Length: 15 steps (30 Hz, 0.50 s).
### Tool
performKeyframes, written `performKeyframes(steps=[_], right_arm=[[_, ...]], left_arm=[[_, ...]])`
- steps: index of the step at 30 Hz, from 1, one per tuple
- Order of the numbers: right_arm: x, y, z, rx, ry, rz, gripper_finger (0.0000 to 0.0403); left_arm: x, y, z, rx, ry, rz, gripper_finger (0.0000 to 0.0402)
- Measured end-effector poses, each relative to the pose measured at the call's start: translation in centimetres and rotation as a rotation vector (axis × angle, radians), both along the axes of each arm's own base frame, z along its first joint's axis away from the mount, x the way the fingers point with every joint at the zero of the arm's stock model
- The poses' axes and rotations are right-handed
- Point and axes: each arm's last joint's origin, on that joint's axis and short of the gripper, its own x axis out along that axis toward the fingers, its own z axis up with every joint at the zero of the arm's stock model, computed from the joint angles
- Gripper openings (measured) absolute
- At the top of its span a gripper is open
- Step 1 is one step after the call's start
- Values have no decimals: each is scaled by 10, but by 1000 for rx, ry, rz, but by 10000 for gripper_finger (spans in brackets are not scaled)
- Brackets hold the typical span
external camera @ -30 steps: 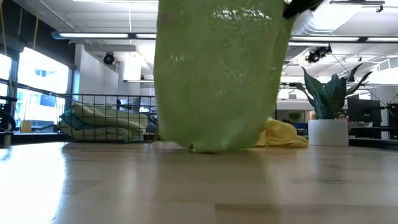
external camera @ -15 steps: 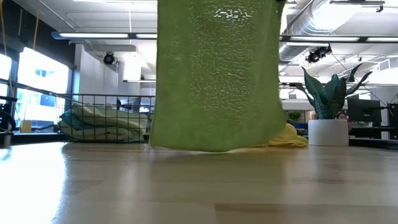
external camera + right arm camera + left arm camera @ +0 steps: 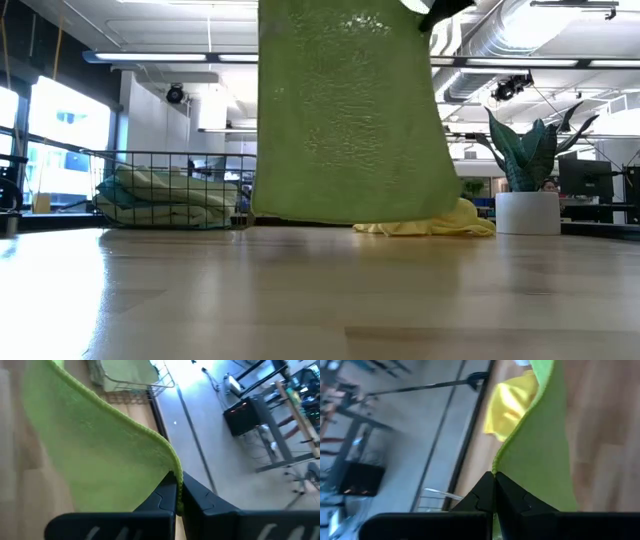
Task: Fold microfiber towels
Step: Fold the light green towel
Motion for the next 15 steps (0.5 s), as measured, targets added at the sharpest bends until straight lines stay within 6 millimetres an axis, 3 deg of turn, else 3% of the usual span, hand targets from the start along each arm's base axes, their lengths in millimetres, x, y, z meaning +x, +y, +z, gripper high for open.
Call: performKeyframes(steps=[5, 9, 15], right_arm=[[1, -9, 0, 27, -22, -42, 0], [-3, -4, -7, 254, -30, -37, 0], [-6, 17, -50, 600, 108, 13, 0]], left_arm=[[0, 7, 0, -11, -28, 47, 0], [1, -4, -3, -191, -68, 14, 0], [9, -38, -33, -522, -54, -36, 0]])
